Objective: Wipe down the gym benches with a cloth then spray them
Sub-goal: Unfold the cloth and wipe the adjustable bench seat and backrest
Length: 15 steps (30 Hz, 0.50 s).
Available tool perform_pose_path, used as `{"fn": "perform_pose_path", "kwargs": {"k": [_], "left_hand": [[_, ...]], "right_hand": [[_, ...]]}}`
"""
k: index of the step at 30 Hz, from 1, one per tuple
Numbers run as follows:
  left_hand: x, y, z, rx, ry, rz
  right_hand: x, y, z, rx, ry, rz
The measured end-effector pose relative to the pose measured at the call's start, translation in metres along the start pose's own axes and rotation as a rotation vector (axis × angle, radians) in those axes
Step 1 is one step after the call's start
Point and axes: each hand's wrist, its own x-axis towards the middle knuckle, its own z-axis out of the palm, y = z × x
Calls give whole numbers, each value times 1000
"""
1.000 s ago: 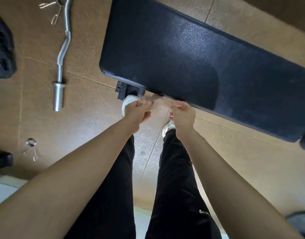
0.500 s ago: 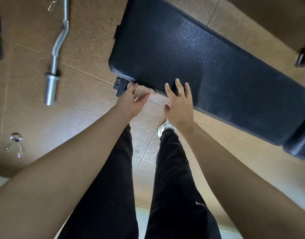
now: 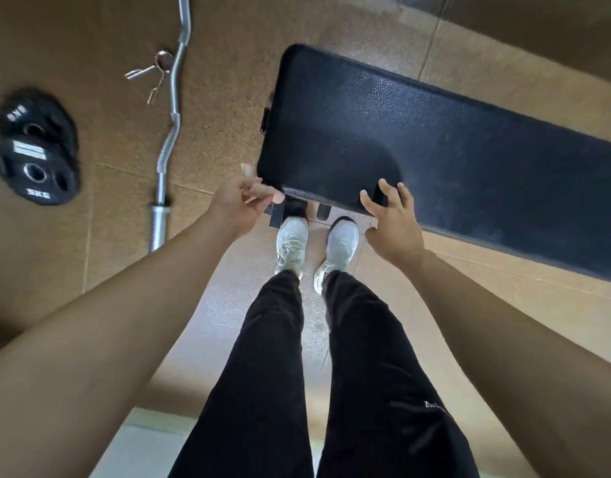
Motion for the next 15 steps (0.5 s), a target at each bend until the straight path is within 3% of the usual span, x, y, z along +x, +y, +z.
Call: {"fn": "perform_pose_path", "kwargs": {"k": [3,15], "left_hand": [[5,10,-3,186,21,24],[13,41,23,487,80,117]], "right_hand": [[0,1,2,-9,-9,6],[0,3,6,1,-3,-13]]}}
